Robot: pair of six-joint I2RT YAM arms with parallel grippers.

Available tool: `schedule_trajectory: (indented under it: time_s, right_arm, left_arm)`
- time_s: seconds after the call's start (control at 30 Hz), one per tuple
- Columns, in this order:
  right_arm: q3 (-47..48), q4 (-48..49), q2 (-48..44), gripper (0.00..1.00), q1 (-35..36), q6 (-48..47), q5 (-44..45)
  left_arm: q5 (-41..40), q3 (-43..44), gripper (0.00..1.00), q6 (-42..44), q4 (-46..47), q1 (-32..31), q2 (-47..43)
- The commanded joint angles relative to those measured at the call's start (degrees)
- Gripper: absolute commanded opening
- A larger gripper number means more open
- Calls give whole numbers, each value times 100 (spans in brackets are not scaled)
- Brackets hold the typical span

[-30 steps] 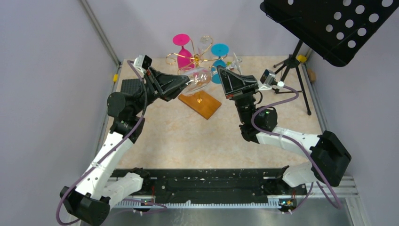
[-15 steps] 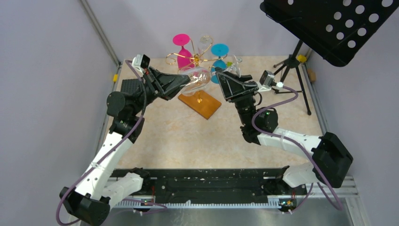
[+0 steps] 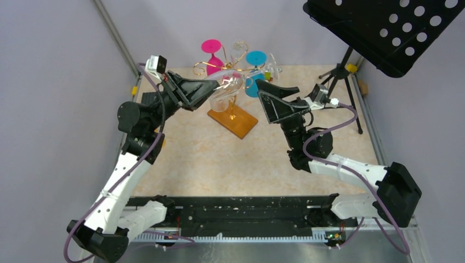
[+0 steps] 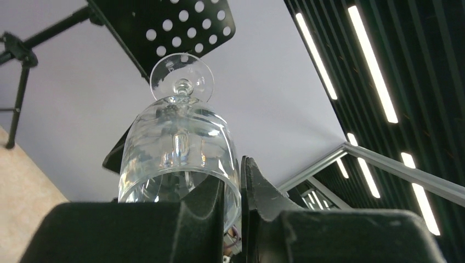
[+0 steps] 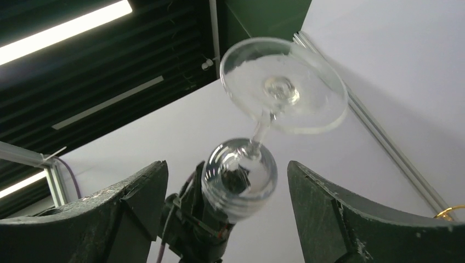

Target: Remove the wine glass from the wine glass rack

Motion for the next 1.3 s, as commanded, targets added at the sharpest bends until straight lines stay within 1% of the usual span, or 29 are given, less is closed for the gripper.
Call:
schedule_trajectory:
  time_s: [0.0,0.13,0.17,0.2,0.27,0.37,0.43,0.5,0.6,0.67,0.77,0.8,0.87,1.03,1.17,1.27]
  right_arm:
    - [-115,-78,-234,81,47,-44,-218]
    - [-238,-334,-435,82,47,-41,-283]
    - [-272,-438,-529,82,46,-53,-287]
    - [-309,-546,-611,82,46,-68,-313]
    - [-389,-746,-773,82,44,-102,-325]
    - [-449,-1183,-1008,81,49,-45,-266]
    - [-470,-1454,-1127,80,47,-40,-271]
    - [-519,-1586,-1241,80,46,-40,-264]
    - [-586,-1876,-1441,80,46,-120,-226]
    - [-619,-2137,-1593,79,49,-210,-159]
    - [-654,-2566,-1819,78,44,-333,19]
    - [-679,-2685,-1914,78,47,-366,68]
    - [-731,-2847,-2023,78,48,-393,169]
    - [-898,-3061,-2221,77,45,-376,344]
    - [-1036,-3108,-2323,77,46,-267,378]
    - [-1122,-3128,-2377,77,45,-231,430]
  left_arm:
    - [-337,822,0,726,61,10,45]
    - [-542,1363,0,1642,-732,14,54]
    - [-614,1528,0,1993,-1017,24,53]
    - [-703,1740,0,2530,-1426,21,45]
    - [-1020,2220,0,3490,-2398,22,31]
    - [-1974,2734,0,4719,-3704,20,-63]
    - [-2819,2954,0,5423,-4373,24,-117]
    - [-3874,3185,0,6002,-4969,18,-148]
    - [-4954,3363,0,6583,-5721,23,-177]
    - [-5504,3422,0,6844,-6152,24,-189]
    - [-5993,3435,0,7109,-6810,24,-175]
    - [-6062,3443,0,7117,-7013,23,-141]
    - [-5956,3415,0,7143,-7308,23,-72]
    - [-5453,3174,0,7174,-7864,18,137]
    - [-4805,2775,0,7266,-8121,14,308]
    - [-4614,2524,0,7345,-8342,19,559]
